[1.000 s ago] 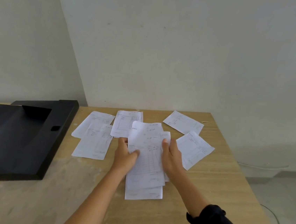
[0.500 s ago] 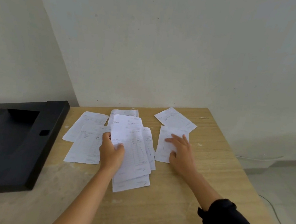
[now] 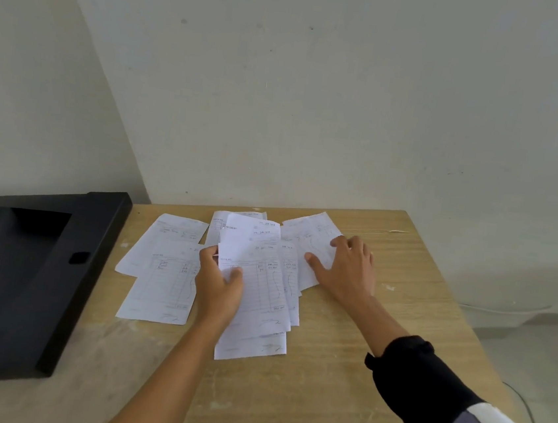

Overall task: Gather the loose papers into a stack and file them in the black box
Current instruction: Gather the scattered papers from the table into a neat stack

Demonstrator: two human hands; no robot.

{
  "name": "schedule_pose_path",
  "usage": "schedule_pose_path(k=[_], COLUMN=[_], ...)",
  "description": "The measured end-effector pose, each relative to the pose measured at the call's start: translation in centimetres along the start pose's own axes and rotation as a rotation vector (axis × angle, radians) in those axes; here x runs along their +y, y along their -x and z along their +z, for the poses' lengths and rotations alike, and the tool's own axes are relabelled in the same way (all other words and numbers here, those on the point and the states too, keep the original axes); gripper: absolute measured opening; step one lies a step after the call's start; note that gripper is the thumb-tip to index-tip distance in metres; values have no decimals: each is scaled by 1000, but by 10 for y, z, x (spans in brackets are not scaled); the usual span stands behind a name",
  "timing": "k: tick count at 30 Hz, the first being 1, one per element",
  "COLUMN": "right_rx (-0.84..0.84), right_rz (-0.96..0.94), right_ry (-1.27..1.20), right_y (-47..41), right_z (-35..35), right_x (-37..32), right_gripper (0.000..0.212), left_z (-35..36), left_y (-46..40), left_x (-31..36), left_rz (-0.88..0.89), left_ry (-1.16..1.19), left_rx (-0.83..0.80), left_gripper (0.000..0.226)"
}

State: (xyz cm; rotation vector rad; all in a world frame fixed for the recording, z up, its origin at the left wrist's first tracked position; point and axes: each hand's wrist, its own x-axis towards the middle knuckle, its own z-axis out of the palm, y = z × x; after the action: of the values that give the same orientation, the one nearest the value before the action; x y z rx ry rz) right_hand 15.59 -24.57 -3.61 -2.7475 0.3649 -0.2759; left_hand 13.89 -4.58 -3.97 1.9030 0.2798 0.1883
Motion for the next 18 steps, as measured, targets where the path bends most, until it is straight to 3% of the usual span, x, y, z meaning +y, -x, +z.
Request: schedule_pose_path(k=[7, 14, 18], right_rx=[-191, -292, -288], right_rz=[211, 248, 247], right_ry=[-113, -374, -500], right_y=[-10, -9, 1], right_z=[-3, -7, -3], right_x=[-22, -38, -54], right_gripper=[74, 33, 49], left_z=[9, 25, 31], left_y=[-9, -15, -18], left_x=[4, 5, 6], left_rz=[48, 73, 48], left_ry=[-62, -134, -188], left_rx=[42, 72, 49], left_gripper=[40, 41, 42])
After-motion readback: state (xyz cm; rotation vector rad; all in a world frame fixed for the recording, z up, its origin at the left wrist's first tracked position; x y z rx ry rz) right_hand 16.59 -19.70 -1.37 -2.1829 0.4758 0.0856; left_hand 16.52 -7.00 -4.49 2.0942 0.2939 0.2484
